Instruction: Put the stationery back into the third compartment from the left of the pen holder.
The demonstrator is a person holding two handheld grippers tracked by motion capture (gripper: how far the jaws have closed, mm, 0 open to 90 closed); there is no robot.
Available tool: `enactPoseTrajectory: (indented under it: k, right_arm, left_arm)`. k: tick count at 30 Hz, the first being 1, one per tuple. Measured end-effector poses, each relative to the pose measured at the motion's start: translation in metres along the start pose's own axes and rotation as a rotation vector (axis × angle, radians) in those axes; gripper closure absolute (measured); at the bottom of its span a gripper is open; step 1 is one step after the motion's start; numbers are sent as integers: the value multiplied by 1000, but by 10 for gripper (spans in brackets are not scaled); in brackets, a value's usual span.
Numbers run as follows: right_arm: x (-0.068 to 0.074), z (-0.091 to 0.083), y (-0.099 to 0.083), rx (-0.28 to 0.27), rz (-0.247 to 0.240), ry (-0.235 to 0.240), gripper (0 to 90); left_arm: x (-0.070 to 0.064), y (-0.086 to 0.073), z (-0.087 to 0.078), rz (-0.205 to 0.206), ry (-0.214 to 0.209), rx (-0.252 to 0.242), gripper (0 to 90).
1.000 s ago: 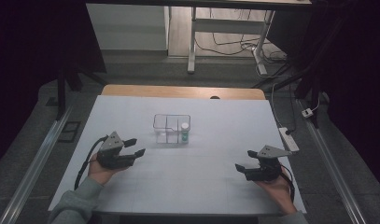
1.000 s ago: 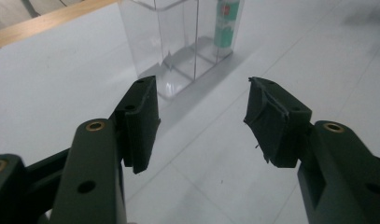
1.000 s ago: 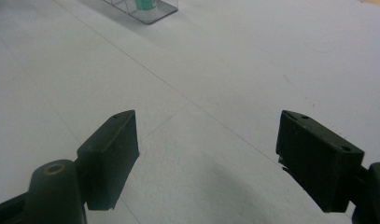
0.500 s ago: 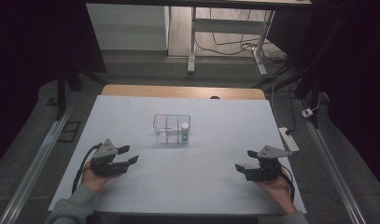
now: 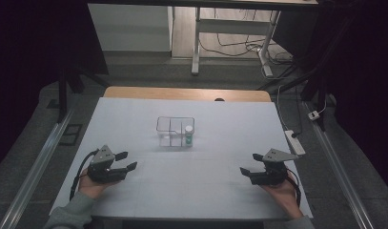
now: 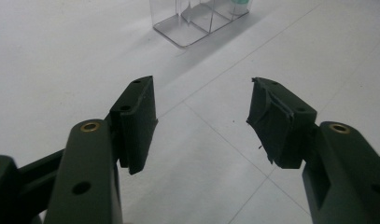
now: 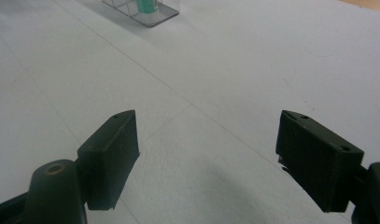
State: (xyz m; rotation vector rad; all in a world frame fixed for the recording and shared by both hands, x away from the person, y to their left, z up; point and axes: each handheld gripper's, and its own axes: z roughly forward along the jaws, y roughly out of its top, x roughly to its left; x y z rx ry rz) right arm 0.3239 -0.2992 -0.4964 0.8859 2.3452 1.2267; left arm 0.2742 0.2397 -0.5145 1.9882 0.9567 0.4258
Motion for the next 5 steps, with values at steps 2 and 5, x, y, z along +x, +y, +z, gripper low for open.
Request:
enactPoseTrajectory:
  k: [2,5]
  right_arm:
    - [0,0,0,-1,-1,1,206]
    - [0,-1,0,1,-4,3,206]
  left_arm:
    - [0,0,0,0,-1,-1,405]
    - [0,0,1,1,-2,2,401]
